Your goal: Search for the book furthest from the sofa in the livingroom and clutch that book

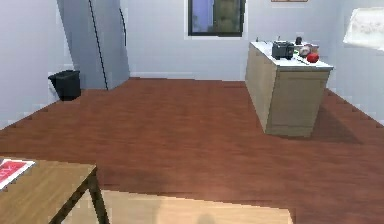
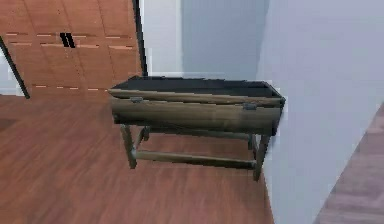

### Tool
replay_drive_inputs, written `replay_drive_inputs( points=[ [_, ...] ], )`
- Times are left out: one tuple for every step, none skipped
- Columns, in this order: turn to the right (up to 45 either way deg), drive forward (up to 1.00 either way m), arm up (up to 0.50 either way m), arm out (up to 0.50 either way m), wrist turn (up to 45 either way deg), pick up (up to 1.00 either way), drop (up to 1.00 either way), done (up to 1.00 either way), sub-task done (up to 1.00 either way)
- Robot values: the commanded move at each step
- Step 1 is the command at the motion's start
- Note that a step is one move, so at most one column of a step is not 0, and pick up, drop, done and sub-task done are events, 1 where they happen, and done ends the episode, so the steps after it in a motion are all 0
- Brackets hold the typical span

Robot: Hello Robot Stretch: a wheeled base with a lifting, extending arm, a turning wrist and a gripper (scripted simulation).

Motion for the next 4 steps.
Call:
replay_drive_inputs(
  points=[
    [0.0, 0.45, 0.0, 0.0, 0.0, 0.0, 0.0, 0.0, 0.0],
    [-45.0, 0.0, 0.0, 0.0, 0.0, 0.0, 0.0, 0.0, 0.0],
    [0.0, 0.4, 0.0, 0.0, 0.0, 0.0, 0.0, 0.0, 0.0],
    [-3.0, 0.0, 0.0, 0.0, 0.0, 0.0, 0.0, 0.0, 0.0]
  ],
)
